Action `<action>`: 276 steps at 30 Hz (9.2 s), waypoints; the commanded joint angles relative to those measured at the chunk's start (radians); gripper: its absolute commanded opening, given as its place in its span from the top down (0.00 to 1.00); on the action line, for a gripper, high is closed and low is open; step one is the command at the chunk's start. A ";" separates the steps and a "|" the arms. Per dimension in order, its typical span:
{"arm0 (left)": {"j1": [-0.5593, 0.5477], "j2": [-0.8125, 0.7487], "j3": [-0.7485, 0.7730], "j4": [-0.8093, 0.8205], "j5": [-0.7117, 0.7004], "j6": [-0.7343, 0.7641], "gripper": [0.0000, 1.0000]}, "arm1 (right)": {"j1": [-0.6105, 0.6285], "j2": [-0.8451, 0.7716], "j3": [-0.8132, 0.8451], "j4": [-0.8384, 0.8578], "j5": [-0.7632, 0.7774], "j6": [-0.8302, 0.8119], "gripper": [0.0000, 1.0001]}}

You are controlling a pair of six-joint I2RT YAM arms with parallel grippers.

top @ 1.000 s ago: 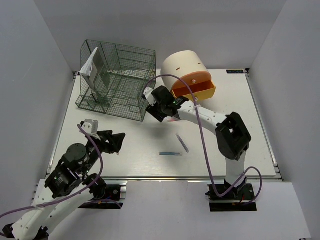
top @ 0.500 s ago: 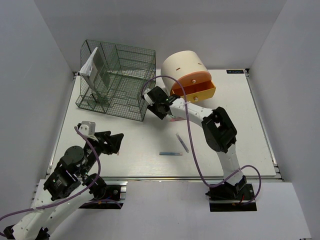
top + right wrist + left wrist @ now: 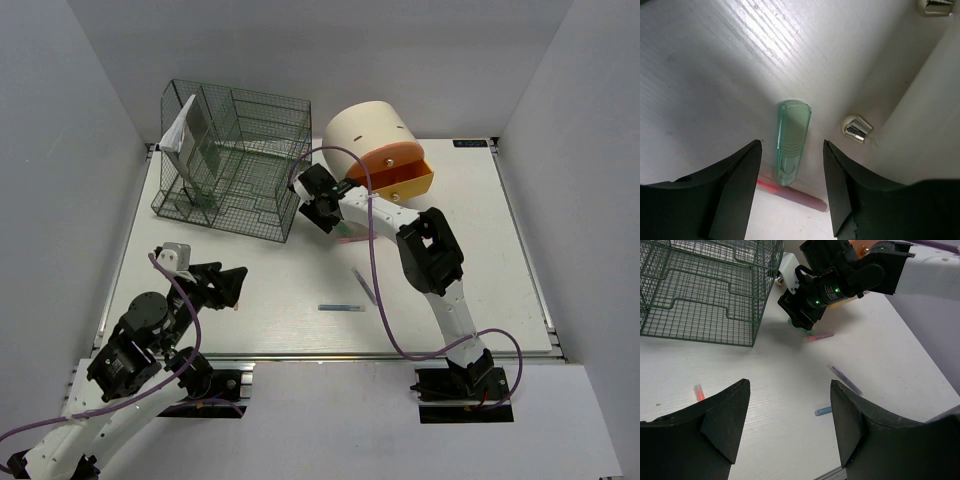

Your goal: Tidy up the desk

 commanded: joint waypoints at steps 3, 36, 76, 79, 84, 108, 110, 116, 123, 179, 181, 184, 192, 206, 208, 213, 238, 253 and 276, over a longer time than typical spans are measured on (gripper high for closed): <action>-0.005 -0.014 -0.002 -0.006 -0.011 0.000 0.25 | -0.018 0.040 0.081 -0.061 -0.013 -0.008 0.41; -0.005 -0.023 -0.002 -0.007 -0.021 -0.003 0.24 | -0.084 0.174 0.205 -0.269 -0.313 -0.040 0.45; -0.005 -0.037 -0.002 -0.012 -0.029 -0.008 0.24 | -0.070 -0.231 0.010 -0.363 -0.868 -0.296 1.00; -0.005 -0.038 -0.002 -0.009 -0.028 -0.008 0.24 | -0.065 -0.339 -0.042 -0.416 -0.944 -0.438 1.00; -0.005 -0.043 -0.002 -0.007 -0.023 -0.006 0.24 | -0.065 -0.541 -0.200 -0.378 -1.025 -0.536 1.00; -0.005 -0.047 -0.007 -0.003 -0.018 -0.006 0.24 | -0.171 -0.740 -0.455 0.346 -0.362 -0.764 1.00; -0.005 -0.047 -0.005 -0.006 -0.018 -0.006 0.24 | -0.185 -0.714 -0.455 0.374 -0.367 -0.781 1.00; -0.005 -0.056 -0.007 -0.004 -0.023 -0.006 0.24 | -0.217 -0.651 -0.428 0.396 -0.381 -0.755 0.94; -0.005 -0.061 -0.007 -0.004 -0.021 -0.005 0.24 | -0.243 -0.618 -0.413 0.390 -0.392 -0.737 0.68; -0.005 -0.066 -0.010 0.002 -0.012 -0.003 0.24 | -0.641 -0.500 -0.445 0.435 -0.586 0.725 0.88; -0.005 -0.063 -0.010 0.002 -0.011 -0.003 0.24 | -0.639 -0.493 -0.451 0.451 -0.614 0.747 0.83; -0.005 -0.058 -0.010 0.000 -0.011 -0.003 0.24 | -0.645 -0.478 -0.453 0.475 -0.641 0.774 0.74; -0.005 -0.053 -0.011 -0.001 -0.018 -0.006 0.24 | -0.650 -0.431 -0.447 0.521 -0.694 0.811 0.66; -0.005 -0.033 -0.011 -0.001 -0.018 -0.006 0.24 | -0.661 -0.397 -0.448 0.633 -0.777 0.836 0.51; -0.005 -0.033 -0.010 -0.001 -0.020 -0.006 0.24 | -0.664 -0.397 -0.451 0.641 -0.781 0.834 0.48; -0.005 -0.032 -0.010 -0.003 -0.020 -0.006 0.24 | -0.664 -0.395 -0.462 0.653 -0.793 0.837 0.49; 0.004 -0.029 -0.011 -0.003 -0.020 -0.005 0.24 | -0.662 -0.411 -0.766 0.917 -0.810 0.722 0.66; 0.004 -0.004 -0.011 0.002 -0.020 -0.003 0.24 | -0.656 -0.300 -0.746 1.089 -0.850 0.863 0.48; 0.004 0.008 -0.011 -0.004 -0.031 -0.009 0.24 | -0.625 -0.249 -0.783 1.247 -0.835 0.978 0.74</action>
